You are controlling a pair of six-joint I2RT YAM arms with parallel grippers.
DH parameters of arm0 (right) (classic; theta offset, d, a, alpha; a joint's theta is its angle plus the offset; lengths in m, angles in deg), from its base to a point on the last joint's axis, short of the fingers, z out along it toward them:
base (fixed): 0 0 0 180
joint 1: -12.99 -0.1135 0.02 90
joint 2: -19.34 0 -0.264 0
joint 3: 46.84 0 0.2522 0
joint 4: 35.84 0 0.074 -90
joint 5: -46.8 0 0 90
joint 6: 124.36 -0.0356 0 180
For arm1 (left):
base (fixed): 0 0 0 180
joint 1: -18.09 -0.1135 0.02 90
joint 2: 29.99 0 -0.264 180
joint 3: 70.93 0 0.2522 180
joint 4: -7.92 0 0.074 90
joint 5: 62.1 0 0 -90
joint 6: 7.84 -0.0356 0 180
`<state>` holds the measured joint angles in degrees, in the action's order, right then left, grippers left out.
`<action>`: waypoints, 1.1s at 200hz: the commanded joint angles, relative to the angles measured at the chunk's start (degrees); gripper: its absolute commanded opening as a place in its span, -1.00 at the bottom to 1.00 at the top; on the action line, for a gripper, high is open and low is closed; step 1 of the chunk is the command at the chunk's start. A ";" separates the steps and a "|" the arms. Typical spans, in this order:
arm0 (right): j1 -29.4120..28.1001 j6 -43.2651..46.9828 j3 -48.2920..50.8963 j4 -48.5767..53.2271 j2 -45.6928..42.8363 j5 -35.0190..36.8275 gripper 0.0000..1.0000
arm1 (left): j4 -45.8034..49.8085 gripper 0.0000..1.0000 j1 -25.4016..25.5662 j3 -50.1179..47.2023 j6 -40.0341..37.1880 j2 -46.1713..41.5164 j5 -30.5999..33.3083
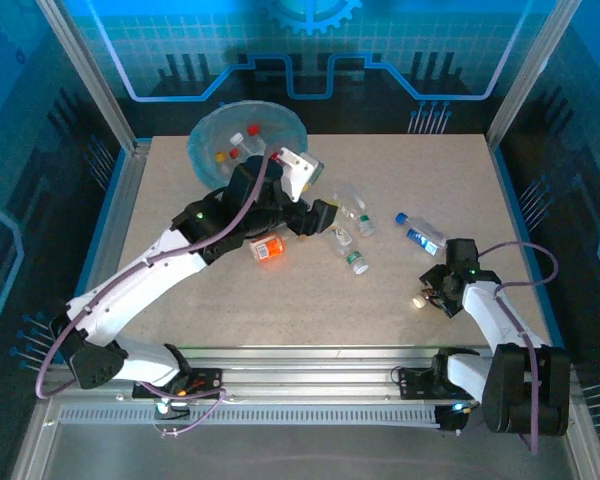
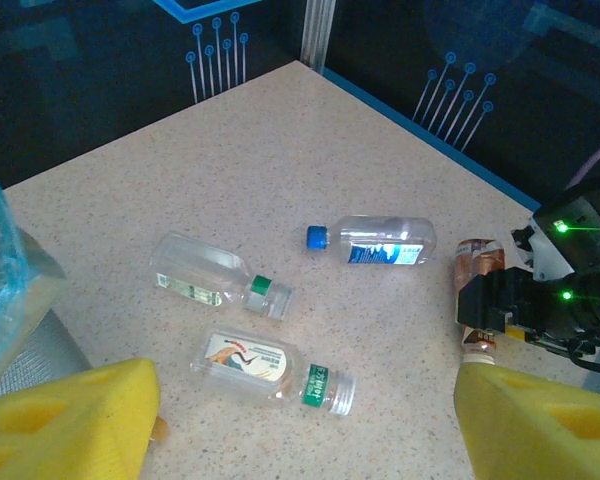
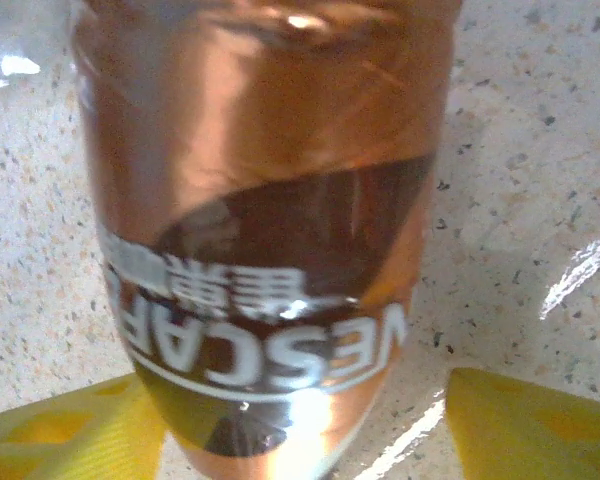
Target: Put the plastic bottles in the bin
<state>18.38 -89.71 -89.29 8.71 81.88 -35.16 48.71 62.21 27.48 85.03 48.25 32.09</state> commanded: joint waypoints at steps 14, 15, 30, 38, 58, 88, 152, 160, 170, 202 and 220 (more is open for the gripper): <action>0.95 -0.43 0.78 -1.09 0.33 -1.71 0.45 | -2.31 0.57 0.20 -1.82 -0.35 -2.89 2.85; 0.94 -0.40 0.80 -1.17 0.36 -1.75 0.44 | -2.32 0.57 0.23 -1.88 -0.34 -2.95 2.85; 0.95 -0.44 1.22 -2.40 0.80 -2.38 0.30 | -2.27 0.57 0.26 -2.18 -0.32 -3.30 2.98; 0.88 -0.59 1.44 -3.06 1.04 -2.71 0.22 | -2.29 0.57 0.18 -2.28 -0.33 -3.50 3.16; 0.99 -0.73 1.61 -4.13 1.85 -3.57 0.12 | -2.16 0.57 0.18 -2.38 -0.42 -3.70 3.37; 1.03 -0.32 1.87 -5.16 1.32 -4.82 0.05 | -2.07 0.57 0.23 -2.63 -0.36 -3.93 3.40; 0.87 1.51 1.65 -1.45 -10.33 -3.42 -0.43 | -2.40 0.61 0.21 -2.44 0.45 -4.86 2.86; 0.81 1.90 1.22 -0.43 -12.38 -3.44 -0.44 | -2.54 0.63 0.20 -2.46 0.74 -5.13 2.61; 0.64 2.66 0.41 0.21 -15.13 -3.99 -0.44 | -2.87 0.68 0.18 -2.54 0.98 -5.54 2.07; -2.18 6.31 -4.33 0.95 -22.27 -6.28 -0.49 | -4.11 0.81 0.09 -2.45 2.04 -6.34 0.34; -6.19 8.78 -8.46 0.74 -23.49 -5.71 -0.49 | -4.02 0.81 -0.23 -1.19 3.57 -6.11 -1.74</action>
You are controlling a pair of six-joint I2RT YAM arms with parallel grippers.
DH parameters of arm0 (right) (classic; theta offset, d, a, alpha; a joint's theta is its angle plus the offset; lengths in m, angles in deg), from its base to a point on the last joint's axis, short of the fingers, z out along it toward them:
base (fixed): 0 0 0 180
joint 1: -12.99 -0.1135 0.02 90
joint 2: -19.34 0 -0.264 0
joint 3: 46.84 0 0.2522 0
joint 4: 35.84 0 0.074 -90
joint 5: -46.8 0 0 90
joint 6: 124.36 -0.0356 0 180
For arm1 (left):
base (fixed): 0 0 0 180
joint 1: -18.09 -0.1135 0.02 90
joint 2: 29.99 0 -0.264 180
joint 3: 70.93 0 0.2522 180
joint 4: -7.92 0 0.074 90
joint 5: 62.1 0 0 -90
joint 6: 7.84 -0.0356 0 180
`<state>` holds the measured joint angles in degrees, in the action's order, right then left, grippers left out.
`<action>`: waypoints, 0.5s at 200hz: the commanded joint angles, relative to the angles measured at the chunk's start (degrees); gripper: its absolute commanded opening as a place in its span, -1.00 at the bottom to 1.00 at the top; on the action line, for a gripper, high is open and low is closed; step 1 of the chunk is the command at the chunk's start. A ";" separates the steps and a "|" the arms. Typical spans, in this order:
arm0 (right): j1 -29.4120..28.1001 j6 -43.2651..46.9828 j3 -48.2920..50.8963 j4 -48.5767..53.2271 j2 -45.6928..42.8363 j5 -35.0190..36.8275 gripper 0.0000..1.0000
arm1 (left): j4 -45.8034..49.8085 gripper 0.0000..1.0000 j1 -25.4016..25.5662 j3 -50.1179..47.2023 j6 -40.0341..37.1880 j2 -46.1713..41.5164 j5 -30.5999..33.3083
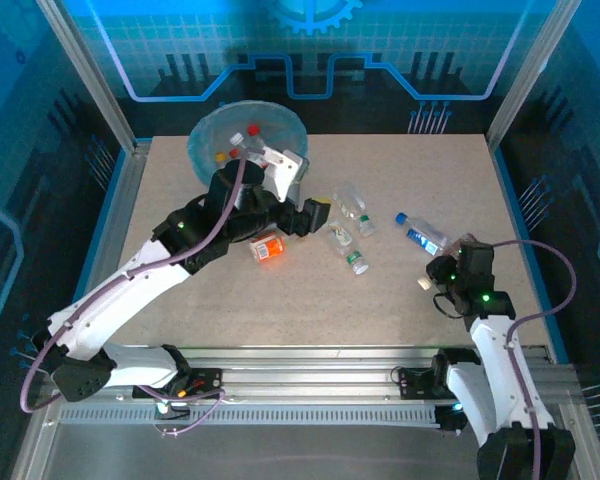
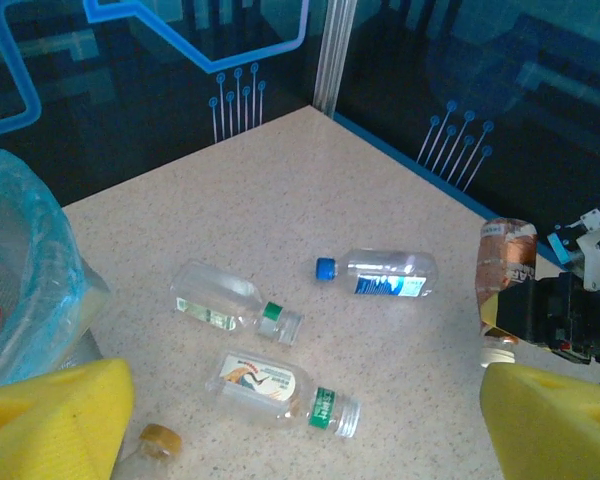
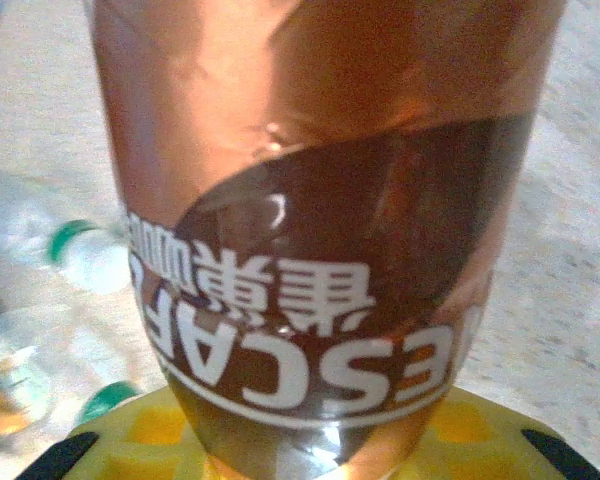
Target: Put the plastic bottles in the bin
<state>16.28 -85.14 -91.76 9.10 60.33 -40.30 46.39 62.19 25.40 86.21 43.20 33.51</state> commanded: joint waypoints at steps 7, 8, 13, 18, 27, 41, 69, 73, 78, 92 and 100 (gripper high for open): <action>-6.12 5.37 -7.58 -0.37 -1.97 -0.50 -0.47 | -1.69 0.81 -0.50 1.45 3.13 -0.90 -4.35; -6.38 5.54 -7.77 -0.44 -1.97 -0.51 -0.46 | -1.68 0.81 -0.55 1.54 3.27 -0.88 -4.63; -8.10 6.43 -8.84 -1.27 -1.83 -0.49 -0.45 | -1.55 0.81 -0.82 1.98 3.86 -0.76 -5.60; -9.83 7.24 -9.84 -2.18 -1.65 -0.44 -0.44 | -1.46 0.81 -1.18 2.42 4.61 -0.63 -6.70; -13.08 8.67 -11.52 -3.91 -1.00 -0.36 -0.44 | -1.25 0.81 -1.97 3.30 6.08 -0.47 -9.05; -18.54 11.24 -14.07 -7.09 0.57 -0.52 -0.44 | -1.15 0.84 -3.76 4.31 8.89 -0.32 -12.95; -28.95 17.64 -17.37 -15.51 3.44 -2.55 -0.43 | -2.88 0.84 -7.54 4.58 14.92 -0.39 -21.07; -30.18 18.56 -17.63 -16.62 3.85 -2.89 -0.43 | -3.21 0.84 -7.92 4.47 15.58 -0.41 -22.28; -31.64 19.69 -17.94 -17.86 4.27 -3.33 -0.43 | -3.64 0.84 -8.24 4.30 16.17 -0.38 -23.67; -34.85 23.16 -18.85 -20.12 5.70 -5.71 -0.42 | -4.33 0.84 -8.50 4.05 16.89 -0.08 -26.81; -36.53 24.66 -18.94 -21.39 6.51 -7.12 -0.42 | -4.25 0.83 -8.59 4.06 17.28 0.26 -28.01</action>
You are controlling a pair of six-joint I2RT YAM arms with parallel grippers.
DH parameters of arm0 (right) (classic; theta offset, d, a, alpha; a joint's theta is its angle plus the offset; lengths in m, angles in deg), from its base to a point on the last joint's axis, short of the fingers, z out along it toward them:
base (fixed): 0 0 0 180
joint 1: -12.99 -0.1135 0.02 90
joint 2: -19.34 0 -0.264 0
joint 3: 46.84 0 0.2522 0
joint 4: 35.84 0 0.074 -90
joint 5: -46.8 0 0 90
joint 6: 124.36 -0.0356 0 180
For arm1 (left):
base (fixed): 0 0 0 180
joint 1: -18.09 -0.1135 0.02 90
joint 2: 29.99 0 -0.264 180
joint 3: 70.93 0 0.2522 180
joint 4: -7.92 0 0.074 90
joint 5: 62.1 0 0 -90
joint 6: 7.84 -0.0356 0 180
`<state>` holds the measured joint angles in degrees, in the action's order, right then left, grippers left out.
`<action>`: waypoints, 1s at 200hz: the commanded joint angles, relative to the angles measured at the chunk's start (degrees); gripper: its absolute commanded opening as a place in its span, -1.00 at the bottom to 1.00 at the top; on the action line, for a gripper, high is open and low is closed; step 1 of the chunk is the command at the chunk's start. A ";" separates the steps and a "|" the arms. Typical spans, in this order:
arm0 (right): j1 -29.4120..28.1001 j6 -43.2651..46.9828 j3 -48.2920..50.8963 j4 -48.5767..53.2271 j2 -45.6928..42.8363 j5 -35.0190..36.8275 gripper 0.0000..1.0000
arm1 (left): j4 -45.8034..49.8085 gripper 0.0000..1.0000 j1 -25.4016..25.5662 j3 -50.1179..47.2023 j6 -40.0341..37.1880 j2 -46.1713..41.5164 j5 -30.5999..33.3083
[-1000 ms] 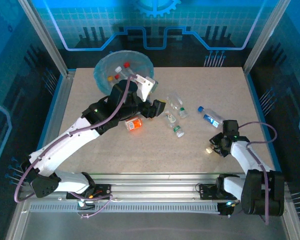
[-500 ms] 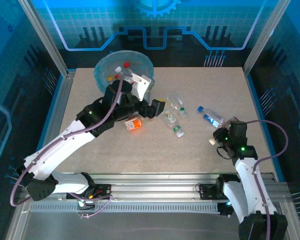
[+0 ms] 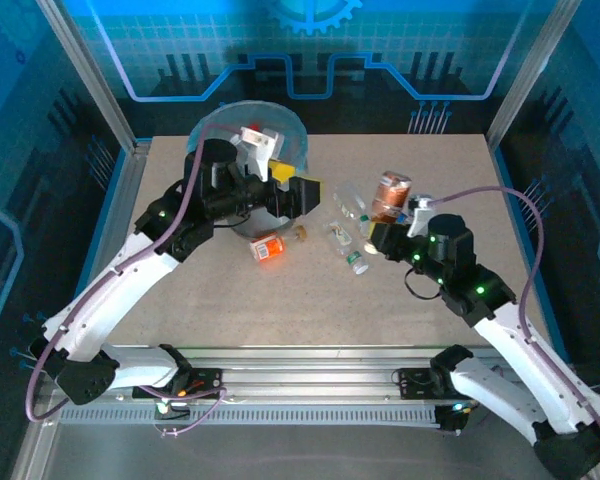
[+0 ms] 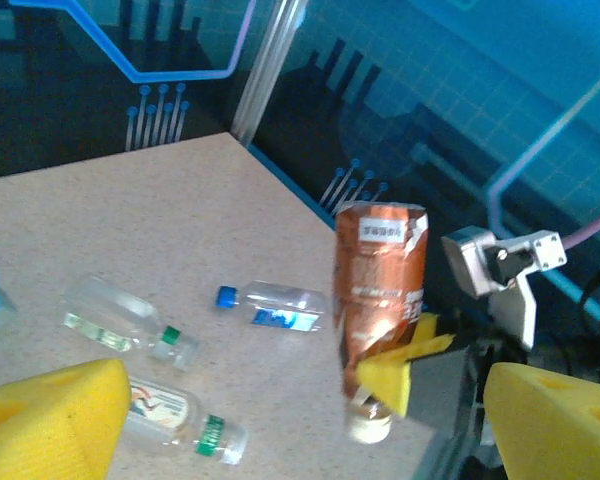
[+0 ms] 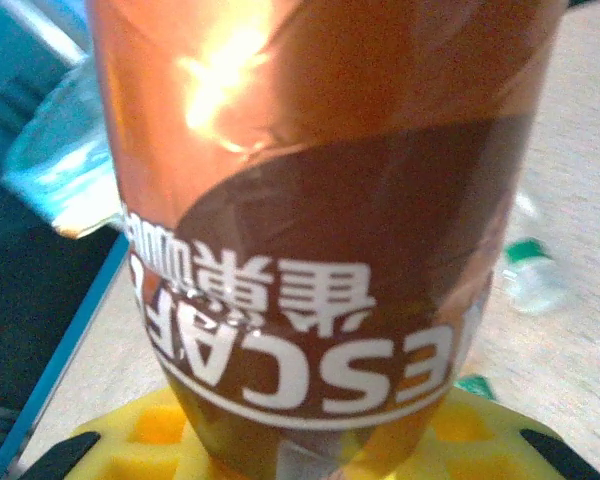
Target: Put the plastic bottles in the bin
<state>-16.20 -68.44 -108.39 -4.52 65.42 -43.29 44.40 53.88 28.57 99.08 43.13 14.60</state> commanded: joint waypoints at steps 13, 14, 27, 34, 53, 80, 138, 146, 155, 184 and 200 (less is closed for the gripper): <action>-6.68 9.43 -2.25 -9.61 2.31 -5.79 -0.41 | -2.28 0.82 -0.28 0.75 5.05 0.81 -10.30; -6.90 9.54 -2.23 -9.72 2.32 -5.84 -0.41 | -2.26 0.82 -0.28 0.71 5.09 0.85 -10.37; -9.03 10.91 -2.28 -10.86 2.81 -6.74 -0.41 | -3.08 0.80 -0.28 0.11 6.38 1.36 -12.27; -10.08 11.58 -2.24 -11.03 2.95 -6.60 -0.40 | -4.06 0.79 -0.27 -0.35 7.04 1.66 -14.20; -12.46 12.56 -2.30 -11.61 3.05 -6.37 -0.39 | -6.31 0.77 -0.19 -1.43 8.93 2.39 -17.57; -15.83 14.17 -2.26 -12.55 3.05 -6.27 -0.34 | -6.31 0.72 0.32 -1.69 9.70 3.68 -18.43; -18.35 15.10 -4.85 -11.33 4.24 -3.49 -0.31 | -4.17 0.20 2.84 -1.21 8.21 4.97 -18.97; -18.42 14.94 -4.77 -11.26 4.16 -2.67 -0.29 | -3.64 0.18 2.86 -1.10 7.64 4.80 -18.53; -18.48 14.56 -4.77 -10.96 4.10 -1.29 -0.28 | -3.09 0.11 2.82 -1.02 7.07 4.58 -17.86; -18.69 13.16 -4.81 -10.03 3.84 1.52 0.15 | -2.09 -0.03 2.79 -0.79 5.71 3.16 -13.29; -18.78 12.73 -5.40 -8.74 3.75 2.71 0.54 | -2.02 -0.02 2.79 -0.58 5.10 2.09 -8.97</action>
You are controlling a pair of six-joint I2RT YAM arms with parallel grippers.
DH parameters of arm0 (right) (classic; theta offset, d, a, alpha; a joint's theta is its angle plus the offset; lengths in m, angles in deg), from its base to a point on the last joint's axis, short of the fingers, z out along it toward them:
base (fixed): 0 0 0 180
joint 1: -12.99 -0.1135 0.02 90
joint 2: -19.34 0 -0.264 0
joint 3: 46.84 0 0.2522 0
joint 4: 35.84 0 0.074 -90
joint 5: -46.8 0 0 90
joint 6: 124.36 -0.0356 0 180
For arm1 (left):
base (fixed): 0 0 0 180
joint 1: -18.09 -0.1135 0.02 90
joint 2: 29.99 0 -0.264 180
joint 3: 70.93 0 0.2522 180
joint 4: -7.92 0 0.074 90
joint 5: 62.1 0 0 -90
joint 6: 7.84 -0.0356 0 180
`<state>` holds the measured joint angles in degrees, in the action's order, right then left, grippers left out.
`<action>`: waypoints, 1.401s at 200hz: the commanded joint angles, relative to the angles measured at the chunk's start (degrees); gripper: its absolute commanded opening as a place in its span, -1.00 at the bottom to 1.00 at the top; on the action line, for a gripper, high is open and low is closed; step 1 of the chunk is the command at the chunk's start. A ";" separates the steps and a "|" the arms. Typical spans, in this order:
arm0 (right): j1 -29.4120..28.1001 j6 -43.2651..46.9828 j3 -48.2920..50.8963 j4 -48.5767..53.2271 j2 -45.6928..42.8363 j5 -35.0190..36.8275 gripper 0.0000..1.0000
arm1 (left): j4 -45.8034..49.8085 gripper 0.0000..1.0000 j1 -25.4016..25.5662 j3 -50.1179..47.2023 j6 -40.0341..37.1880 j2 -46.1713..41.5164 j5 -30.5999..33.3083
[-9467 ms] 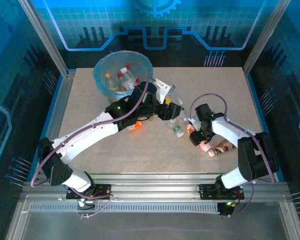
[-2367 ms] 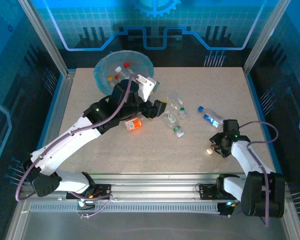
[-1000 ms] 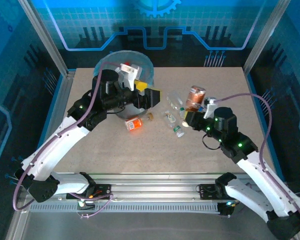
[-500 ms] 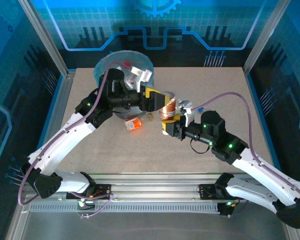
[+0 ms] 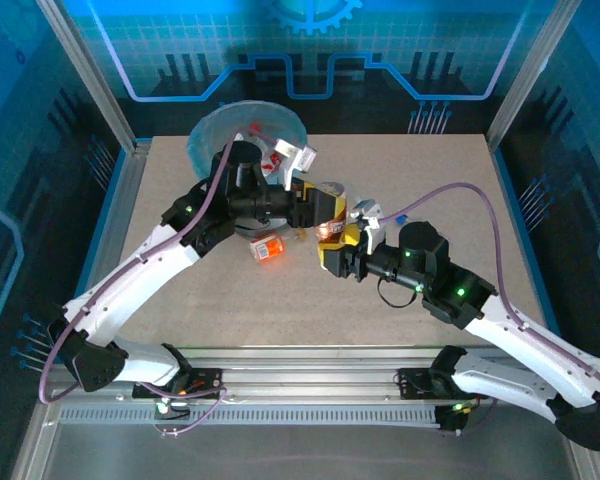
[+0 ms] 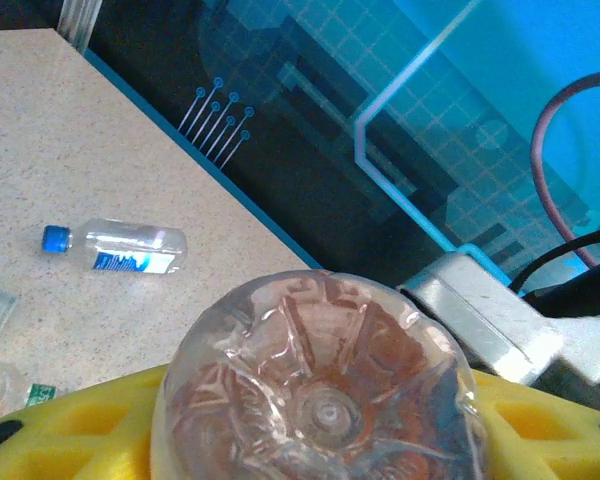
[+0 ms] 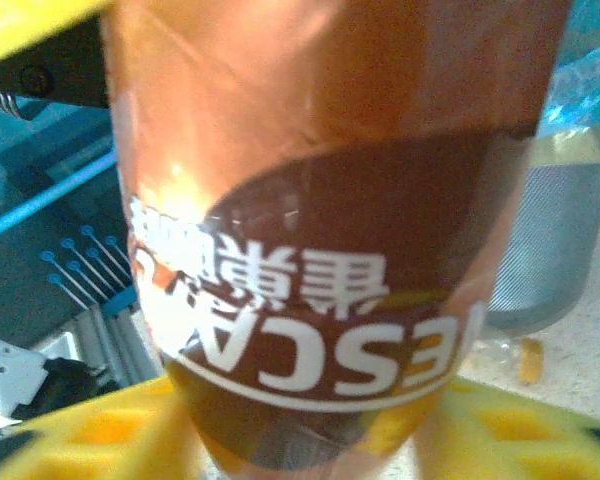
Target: Put the plastic bottles in the bin
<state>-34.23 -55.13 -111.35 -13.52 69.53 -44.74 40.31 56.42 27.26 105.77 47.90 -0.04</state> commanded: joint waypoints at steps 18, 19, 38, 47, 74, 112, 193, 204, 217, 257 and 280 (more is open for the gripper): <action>-0.93 -0.68 -3.84 2.91 -0.24 7.23 0.77 | 3.26 -0.02 -0.72 2.30 -3.05 -3.63 11.37; -0.94 -0.63 -3.93 3.07 -0.26 7.37 0.78 | 3.30 -0.02 -0.80 2.45 -3.18 -3.67 11.66; -0.92 -0.19 -4.80 5.09 -0.36 11.25 0.86 | 4.42 -0.01 -3.49 5.37 -5.59 -4.06 16.79; -0.97 -0.02 -4.98 5.48 -0.58 12.46 0.88 | 5.13 -0.02 -5.15 7.20 -6.96 -3.85 19.24; -1.01 0.48 -5.07 5.64 -1.24 13.92 0.92 | 4.09 0.02 -11.34 12.14 -9.73 -1.77 24.90; -0.91 1.07 -6.89 5.16 0.45 13.05 0.93 | 4.39 0.02 -19.52 21.97 -12.34 6.85 27.94; -1.03 4.17 -13.56 6.33 5.41 10.25 0.97 | 10.87 0.08 -23.91 36.39 -13.78 26.77 22.35; -1.03 3.95 -13.26 6.34 5.27 10.01 0.97 | 12.04 0.11 -23.91 35.89 -13.88 27.77 21.58; -0.99 3.58 -12.77 6.60 4.94 9.69 0.97 | 12.11 0.15 -23.91 34.27 -14.20 28.20 20.47; -1.03 2.76 -10.56 7.53 3.36 10.62 0.98 | 7.39 0.15 -24.13 25.18 -14.64 27.64 18.57; -1.03 2.41 -9.17 7.62 2.29 11.15 0.98 | 6.07 0.14 -24.38 21.47 -14.47 27.75 16.94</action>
<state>-34.36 -52.31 -121.92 -6.42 73.62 -34.57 49.27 32.59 51.69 92.42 76.55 20.15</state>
